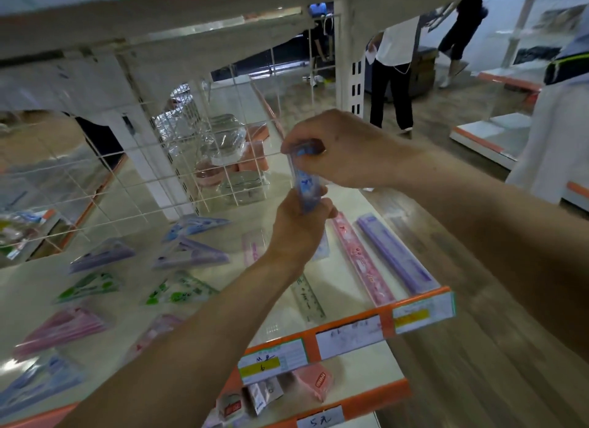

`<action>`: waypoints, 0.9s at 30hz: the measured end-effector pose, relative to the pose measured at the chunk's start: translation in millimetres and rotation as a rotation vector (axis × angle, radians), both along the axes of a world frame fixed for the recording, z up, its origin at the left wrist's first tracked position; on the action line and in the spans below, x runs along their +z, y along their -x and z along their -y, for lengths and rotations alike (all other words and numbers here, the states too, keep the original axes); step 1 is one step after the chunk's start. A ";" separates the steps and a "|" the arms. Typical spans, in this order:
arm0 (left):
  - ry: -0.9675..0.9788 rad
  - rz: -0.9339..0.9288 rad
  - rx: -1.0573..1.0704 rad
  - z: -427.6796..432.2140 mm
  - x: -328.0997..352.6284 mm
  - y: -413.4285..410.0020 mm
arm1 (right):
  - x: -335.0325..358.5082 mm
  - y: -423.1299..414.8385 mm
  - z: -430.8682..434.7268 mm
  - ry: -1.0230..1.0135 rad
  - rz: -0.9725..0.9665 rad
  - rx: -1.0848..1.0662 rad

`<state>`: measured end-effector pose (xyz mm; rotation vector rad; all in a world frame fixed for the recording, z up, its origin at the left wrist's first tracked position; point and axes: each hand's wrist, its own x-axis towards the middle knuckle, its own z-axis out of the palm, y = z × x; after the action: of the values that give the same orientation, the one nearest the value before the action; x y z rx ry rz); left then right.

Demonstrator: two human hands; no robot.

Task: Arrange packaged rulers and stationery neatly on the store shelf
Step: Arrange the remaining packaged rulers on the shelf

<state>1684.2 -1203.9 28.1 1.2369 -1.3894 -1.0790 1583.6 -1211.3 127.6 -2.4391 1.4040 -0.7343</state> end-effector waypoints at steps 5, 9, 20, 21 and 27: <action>0.000 -0.049 -0.006 -5.2 -5.7 4.1 | -7.3 -0.3 -7.0 0.023 -0.048 -0.007; -0.012 -0.076 0.004 -7.9 -5.0 4.0 | -5.7 2.7 -6.4 0.102 -0.052 -0.007; -0.255 -0.172 -0.126 -24.0 -1.7 0.9 | 1.5 9.3 -2.9 0.009 0.000 0.029; -0.301 -0.218 -0.152 -24.9 -0.4 -0.8 | 0.2 9.7 -0.3 -0.056 0.042 0.043; -0.591 -0.260 -0.214 -27.5 1.3 -12.5 | -27.1 8.2 36.9 -0.344 0.039 0.015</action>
<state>1696.6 -1176.4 29.4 1.3060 -1.0490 -1.8205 1575.4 -1248.2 100.5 -2.1559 1.3662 -0.4855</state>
